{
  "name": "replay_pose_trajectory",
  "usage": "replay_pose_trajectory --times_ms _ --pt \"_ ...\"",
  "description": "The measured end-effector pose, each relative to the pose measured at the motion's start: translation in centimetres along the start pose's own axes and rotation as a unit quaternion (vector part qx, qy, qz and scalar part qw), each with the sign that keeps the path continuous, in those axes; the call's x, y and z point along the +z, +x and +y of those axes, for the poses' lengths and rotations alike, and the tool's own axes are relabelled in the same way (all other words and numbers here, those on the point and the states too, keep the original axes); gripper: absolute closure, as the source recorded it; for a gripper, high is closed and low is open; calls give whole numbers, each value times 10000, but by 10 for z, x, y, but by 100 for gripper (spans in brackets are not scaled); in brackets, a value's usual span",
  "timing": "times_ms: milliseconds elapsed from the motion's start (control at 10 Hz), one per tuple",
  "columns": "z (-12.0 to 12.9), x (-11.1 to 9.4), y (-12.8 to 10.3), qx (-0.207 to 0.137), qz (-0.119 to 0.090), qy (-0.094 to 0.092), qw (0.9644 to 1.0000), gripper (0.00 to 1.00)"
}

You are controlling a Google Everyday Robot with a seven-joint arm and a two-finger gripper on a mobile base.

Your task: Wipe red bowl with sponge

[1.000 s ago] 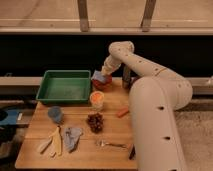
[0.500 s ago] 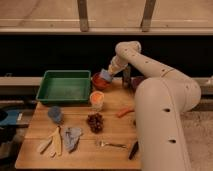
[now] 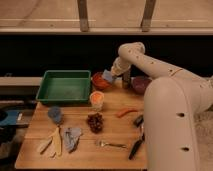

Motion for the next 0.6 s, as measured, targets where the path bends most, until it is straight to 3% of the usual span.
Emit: replay_pose_trajectory --times_ms 300,600 --pt "14 1 8 -137 65 -131 9998 100" --pt "40 15 -6 -356 92 -364 9987 100"
